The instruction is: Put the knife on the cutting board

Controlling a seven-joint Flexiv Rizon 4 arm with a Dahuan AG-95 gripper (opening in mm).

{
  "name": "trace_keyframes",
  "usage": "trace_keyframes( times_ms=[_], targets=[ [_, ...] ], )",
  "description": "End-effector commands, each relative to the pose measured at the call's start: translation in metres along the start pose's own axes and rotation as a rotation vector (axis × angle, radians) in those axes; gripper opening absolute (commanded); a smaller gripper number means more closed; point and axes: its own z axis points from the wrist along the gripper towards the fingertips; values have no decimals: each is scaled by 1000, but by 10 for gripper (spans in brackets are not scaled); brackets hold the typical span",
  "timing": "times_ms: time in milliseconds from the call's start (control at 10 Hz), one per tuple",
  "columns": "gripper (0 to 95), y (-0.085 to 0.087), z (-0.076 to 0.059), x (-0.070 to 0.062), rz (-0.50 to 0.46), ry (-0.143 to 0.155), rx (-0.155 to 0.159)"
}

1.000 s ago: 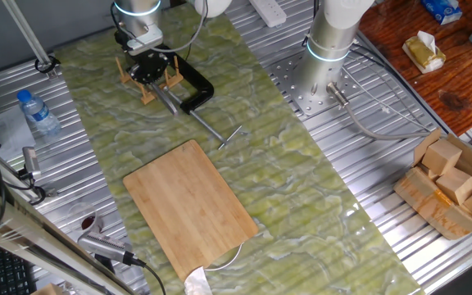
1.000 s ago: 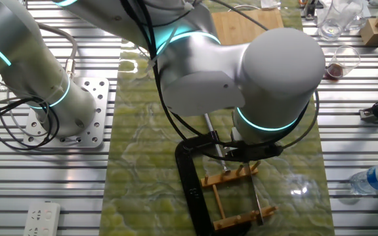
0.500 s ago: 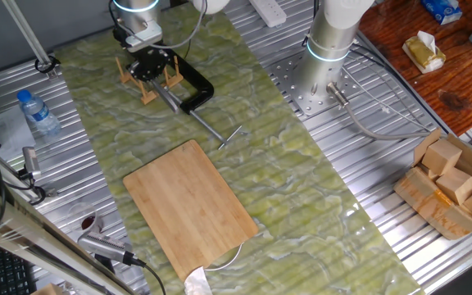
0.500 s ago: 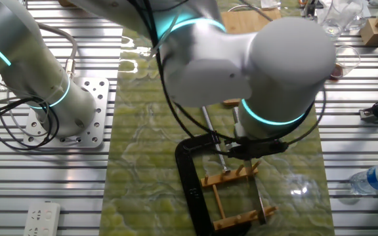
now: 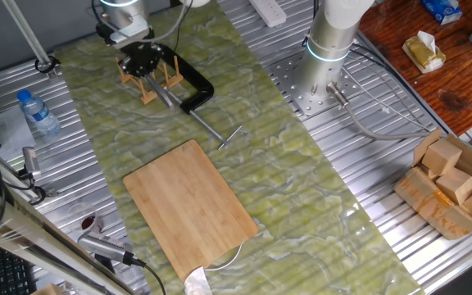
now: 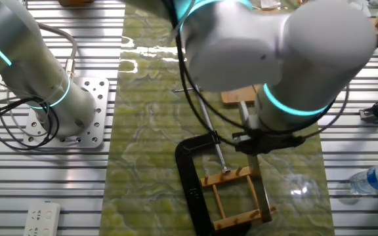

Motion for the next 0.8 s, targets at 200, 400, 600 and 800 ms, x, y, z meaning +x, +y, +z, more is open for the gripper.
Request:
trace_keyframes(
  times_ms=[200,400,600,800],
  targets=[
    [0,2,-14,1,1,8,-3],
    [0,-5,-24,1,13,7,-27],
    [0,-6,-30,-2,51,3,-49],
    [0,-8,-39,-9,87,2,-68]
  ],
)
